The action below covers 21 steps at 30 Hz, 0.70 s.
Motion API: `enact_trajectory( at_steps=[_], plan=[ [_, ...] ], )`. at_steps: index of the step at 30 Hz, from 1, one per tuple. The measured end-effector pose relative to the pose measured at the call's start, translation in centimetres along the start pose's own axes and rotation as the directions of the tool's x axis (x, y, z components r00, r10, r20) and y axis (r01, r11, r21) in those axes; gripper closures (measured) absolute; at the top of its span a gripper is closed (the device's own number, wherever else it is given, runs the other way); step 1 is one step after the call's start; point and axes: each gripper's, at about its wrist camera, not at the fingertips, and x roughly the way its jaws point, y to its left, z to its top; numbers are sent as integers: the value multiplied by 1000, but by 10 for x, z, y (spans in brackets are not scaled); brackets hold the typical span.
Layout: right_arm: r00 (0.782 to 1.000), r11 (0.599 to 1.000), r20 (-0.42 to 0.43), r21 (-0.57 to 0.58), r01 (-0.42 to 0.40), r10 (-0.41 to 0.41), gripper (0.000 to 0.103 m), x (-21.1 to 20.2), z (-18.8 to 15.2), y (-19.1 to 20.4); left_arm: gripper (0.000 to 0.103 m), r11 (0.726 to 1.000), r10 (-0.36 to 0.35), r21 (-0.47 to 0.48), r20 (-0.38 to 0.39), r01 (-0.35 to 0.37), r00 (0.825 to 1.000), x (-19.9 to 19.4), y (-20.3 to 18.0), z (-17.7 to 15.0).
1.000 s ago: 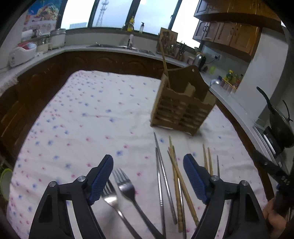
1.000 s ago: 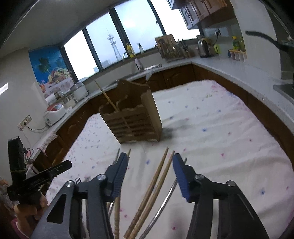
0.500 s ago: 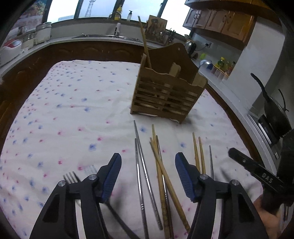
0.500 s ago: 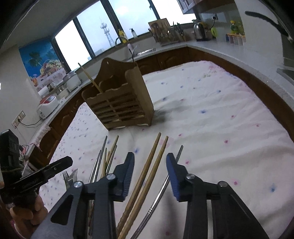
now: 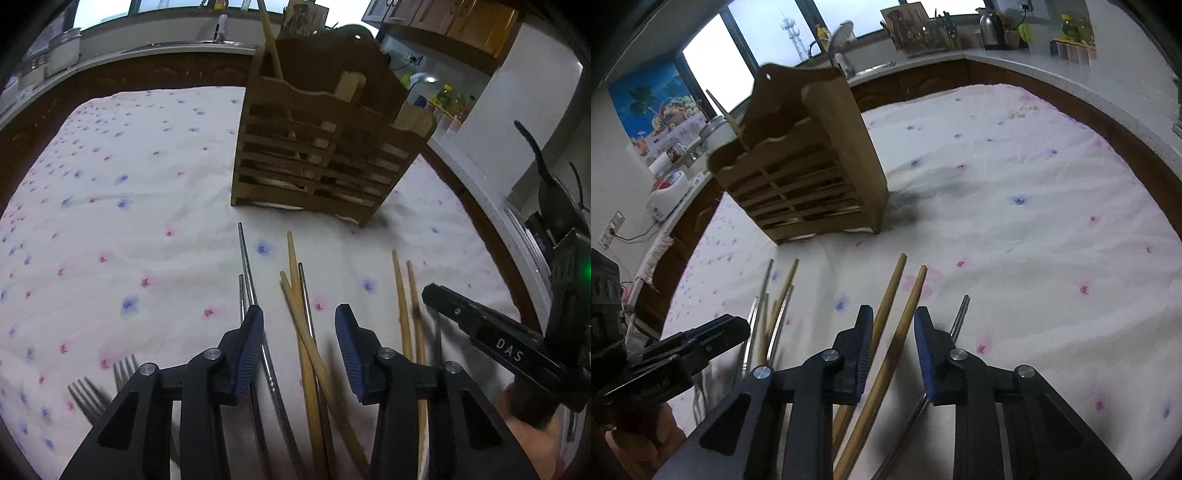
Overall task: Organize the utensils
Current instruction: 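Grasp another bamboo chopstick with the left gripper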
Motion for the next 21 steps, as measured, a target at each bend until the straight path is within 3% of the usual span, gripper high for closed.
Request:
enact_trajectory(
  at_steps=[11,21],
  plan=[
    [999,1000,-29,-1,21,-21,90,15,4,-6,95,1000,-26,1,-35,26,999,32,2,8],
    [997,997,-45,-49,62,-64,91,27,16,3,96,998,-57,0,-47,57,997,40,3,15]
  ],
)
